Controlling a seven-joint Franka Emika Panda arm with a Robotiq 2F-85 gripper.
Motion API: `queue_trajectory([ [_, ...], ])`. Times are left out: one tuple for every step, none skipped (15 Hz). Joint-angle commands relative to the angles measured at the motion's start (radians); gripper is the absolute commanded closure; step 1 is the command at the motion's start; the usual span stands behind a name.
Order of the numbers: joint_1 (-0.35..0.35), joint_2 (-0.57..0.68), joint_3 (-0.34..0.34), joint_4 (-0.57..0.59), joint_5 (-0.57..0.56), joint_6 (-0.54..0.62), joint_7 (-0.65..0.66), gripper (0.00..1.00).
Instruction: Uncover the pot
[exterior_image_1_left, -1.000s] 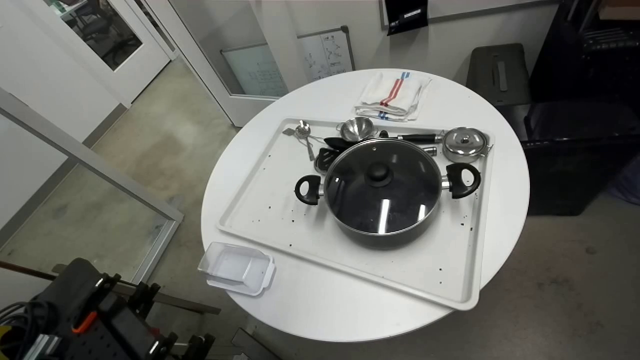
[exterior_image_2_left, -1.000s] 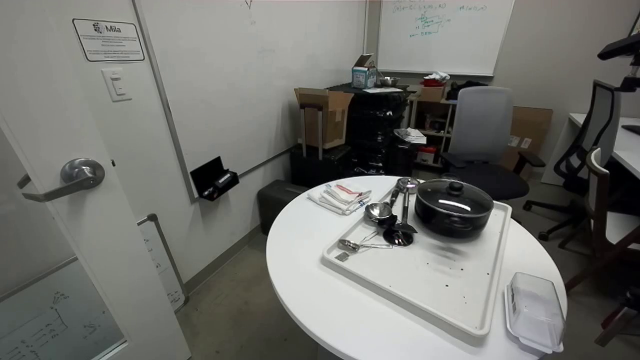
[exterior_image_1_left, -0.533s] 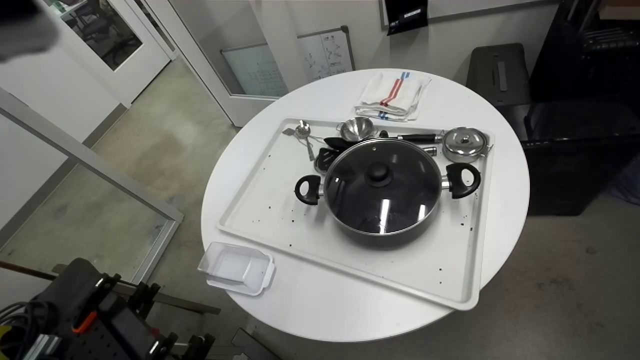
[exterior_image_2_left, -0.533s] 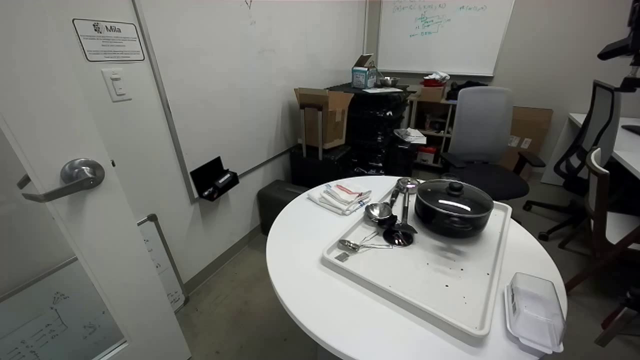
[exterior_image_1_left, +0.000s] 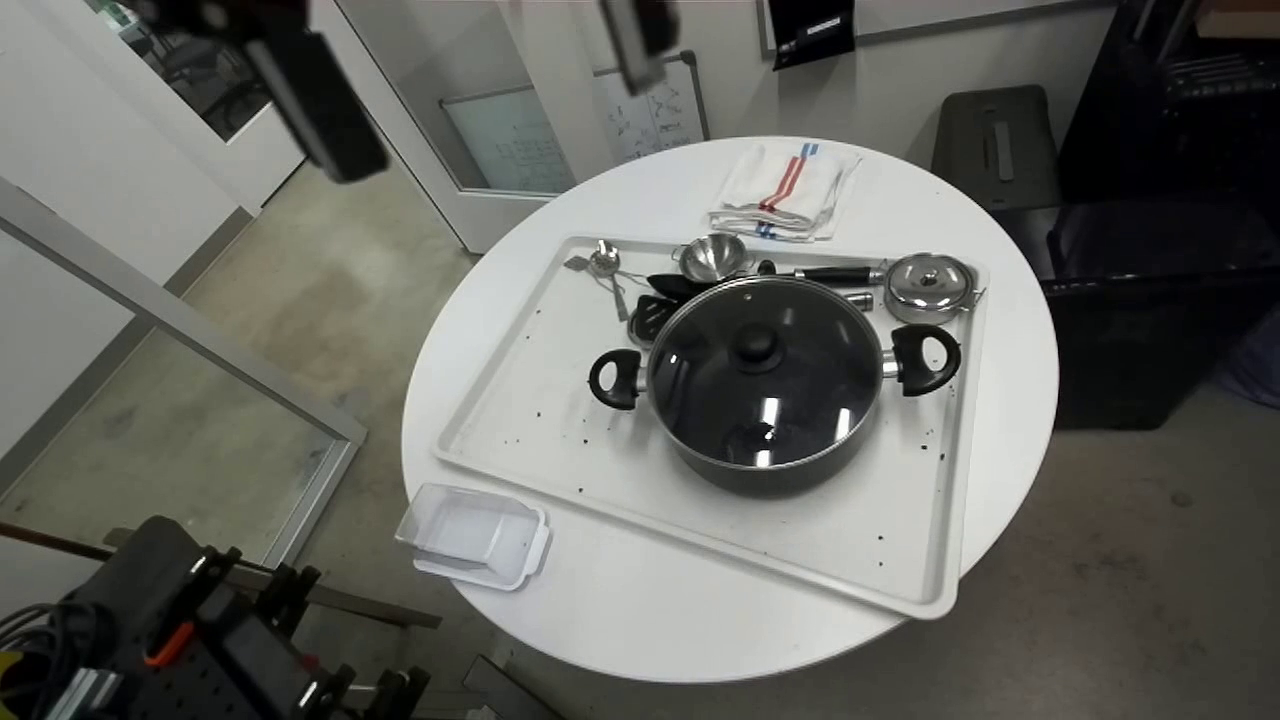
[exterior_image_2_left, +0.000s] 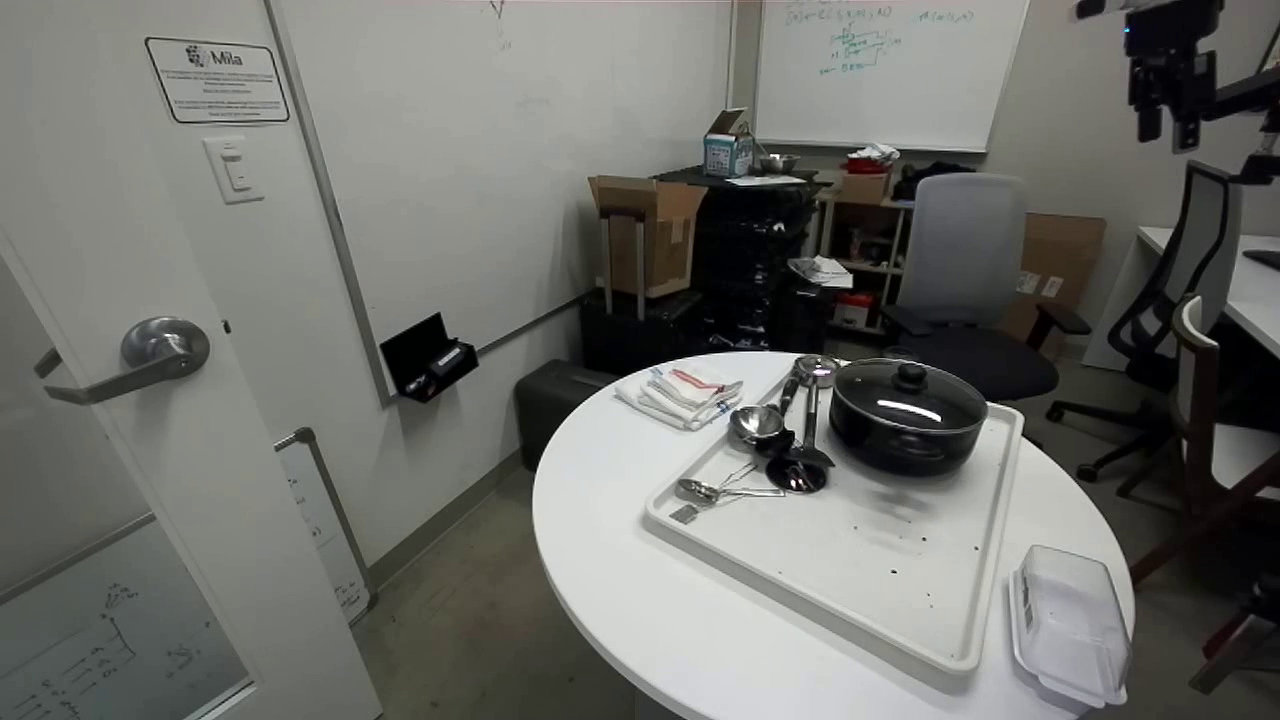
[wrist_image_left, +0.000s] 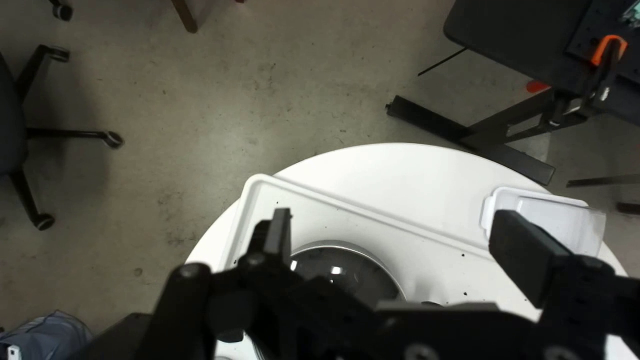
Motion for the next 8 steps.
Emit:
queue_trajectory([
  [-0.046,0.152,0.042,0.152,0.026,0.009,-0.040,0.00],
  [-0.051,0.180,0.054,0.171,0.019,0.023,-0.036,0.00],
  [-0.055,0.205,0.065,0.190,0.015,0.034,-0.033,0.00],
  [-0.059,0.235,0.076,0.208,0.014,0.051,-0.034,0.00],
  [-0.063,0.262,0.087,0.227,0.015,0.060,-0.032,0.00],
  [-0.066,0.294,0.098,0.242,0.017,0.079,-0.028,0.00],
  [-0.067,0.319,0.108,0.254,0.012,0.094,-0.027,0.00],
  [-0.069,0.347,0.118,0.264,0.011,0.113,-0.026,0.00],
])
